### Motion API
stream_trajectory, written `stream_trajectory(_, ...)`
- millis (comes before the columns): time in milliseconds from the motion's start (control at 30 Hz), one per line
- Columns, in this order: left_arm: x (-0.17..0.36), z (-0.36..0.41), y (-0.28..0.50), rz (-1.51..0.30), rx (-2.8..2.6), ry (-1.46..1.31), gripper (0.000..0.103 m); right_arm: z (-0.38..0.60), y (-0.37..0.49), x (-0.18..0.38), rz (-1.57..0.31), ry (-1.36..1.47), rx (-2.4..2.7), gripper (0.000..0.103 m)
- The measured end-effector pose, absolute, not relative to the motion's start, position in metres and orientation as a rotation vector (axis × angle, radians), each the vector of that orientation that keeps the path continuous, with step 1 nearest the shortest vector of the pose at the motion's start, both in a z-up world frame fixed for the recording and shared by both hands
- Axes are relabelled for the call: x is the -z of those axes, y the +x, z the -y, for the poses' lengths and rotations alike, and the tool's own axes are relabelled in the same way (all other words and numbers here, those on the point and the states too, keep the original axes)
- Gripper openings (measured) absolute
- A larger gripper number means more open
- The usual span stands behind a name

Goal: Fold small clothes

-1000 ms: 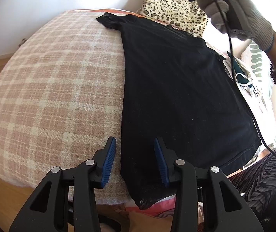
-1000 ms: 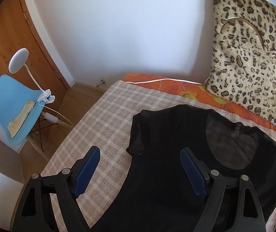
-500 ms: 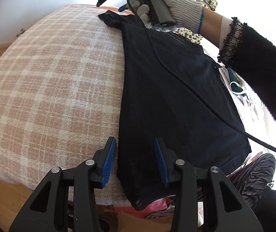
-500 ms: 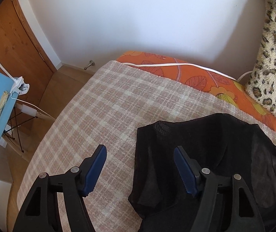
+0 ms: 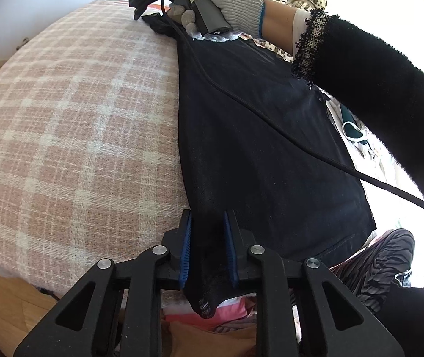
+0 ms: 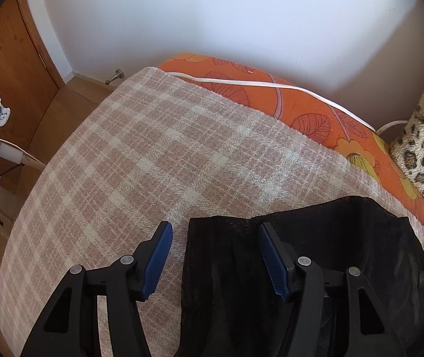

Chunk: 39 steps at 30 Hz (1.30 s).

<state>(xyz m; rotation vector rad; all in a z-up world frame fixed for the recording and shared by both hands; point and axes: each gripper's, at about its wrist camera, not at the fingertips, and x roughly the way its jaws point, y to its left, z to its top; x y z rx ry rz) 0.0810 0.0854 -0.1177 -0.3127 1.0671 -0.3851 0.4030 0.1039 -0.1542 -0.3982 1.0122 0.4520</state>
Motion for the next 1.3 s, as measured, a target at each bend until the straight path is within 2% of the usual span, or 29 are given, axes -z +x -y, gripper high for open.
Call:
stream_trajectory(33,0.118,-0.086,0.081,-1.067,0.389,-0.317,0.014,-0.104,0.402,0.155,-1.006,-0.411,-0.449,0.060)
stream_trajectory(167,0.119,-0.081,0.080,-1.064,0.407,-0.330,0.007,-0.106,0.398,0.153,-0.975,-0.451,-0.442,0.028)
stream_trajectory(300,0.118,-0.075,0.079,-1.054,0.415,-0.336,0.005,-0.105,0.400,0.151,-0.968,-0.469,-0.426,0.004)
stream_trajectory(800,0.096,-0.044,0.079,-0.962,0.494,-0.269,0.003,-0.041,0.403,0.098,-0.885,-0.311,-0.426,0.002)
stream_trajectory(1300,0.090,0.032,0.078,-0.952,0.639,-0.137,0.003,0.087,0.398,0.072,-0.816,-0.195,-0.295,0.002)
